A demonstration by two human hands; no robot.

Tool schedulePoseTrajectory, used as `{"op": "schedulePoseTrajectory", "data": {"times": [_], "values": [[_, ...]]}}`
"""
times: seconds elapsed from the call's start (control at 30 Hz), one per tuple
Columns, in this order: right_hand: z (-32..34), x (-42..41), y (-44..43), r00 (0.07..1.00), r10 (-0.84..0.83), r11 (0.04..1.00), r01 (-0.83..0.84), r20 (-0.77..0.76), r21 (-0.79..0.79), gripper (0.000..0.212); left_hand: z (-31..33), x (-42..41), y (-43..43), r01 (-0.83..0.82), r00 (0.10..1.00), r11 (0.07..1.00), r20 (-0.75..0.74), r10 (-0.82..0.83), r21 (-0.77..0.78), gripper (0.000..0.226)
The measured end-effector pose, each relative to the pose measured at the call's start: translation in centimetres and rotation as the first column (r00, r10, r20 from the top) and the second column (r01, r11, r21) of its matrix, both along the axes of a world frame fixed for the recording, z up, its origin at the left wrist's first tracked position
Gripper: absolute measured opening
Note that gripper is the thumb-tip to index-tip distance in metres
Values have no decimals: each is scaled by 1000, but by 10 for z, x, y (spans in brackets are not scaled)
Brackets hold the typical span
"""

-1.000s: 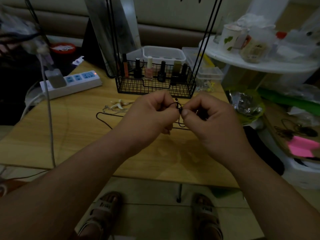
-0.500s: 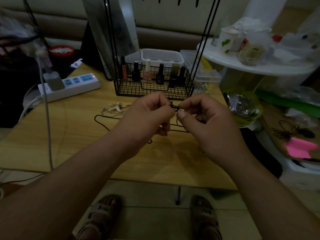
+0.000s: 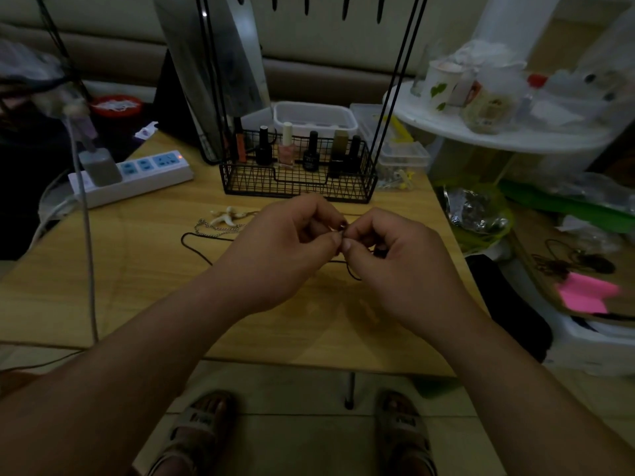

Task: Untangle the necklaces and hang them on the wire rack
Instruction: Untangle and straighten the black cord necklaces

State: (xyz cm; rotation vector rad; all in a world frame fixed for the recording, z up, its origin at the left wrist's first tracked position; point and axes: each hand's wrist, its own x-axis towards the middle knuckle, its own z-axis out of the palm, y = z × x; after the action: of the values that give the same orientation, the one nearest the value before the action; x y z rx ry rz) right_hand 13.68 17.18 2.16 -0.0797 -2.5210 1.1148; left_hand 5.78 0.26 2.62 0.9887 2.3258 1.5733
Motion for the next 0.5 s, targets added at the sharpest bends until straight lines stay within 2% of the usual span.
{"op": "schedulePoseTrajectory", "data": {"times": [0.17,0.3,0.43,0.5], "values": [[-2,-1,0,1000,-22,994,22,-2,107,5,-4,-1,-2,-56,989,995,-138,44,-84,8],[-2,-2,-2,1000,-13,995,14,-5,98,8,-5,-1,-2,-65,986,991,-162,45,-115,7],[2,-2,-2,1000,-5,999,5,-3,44,8,-1,-3,-2,-58,994,992,-94,47,-116,4],[4,-2,-1,1000,1,1000,-1,1,-5,8,3,-3,-2,-35,999,997,30,37,-72,6]]}}
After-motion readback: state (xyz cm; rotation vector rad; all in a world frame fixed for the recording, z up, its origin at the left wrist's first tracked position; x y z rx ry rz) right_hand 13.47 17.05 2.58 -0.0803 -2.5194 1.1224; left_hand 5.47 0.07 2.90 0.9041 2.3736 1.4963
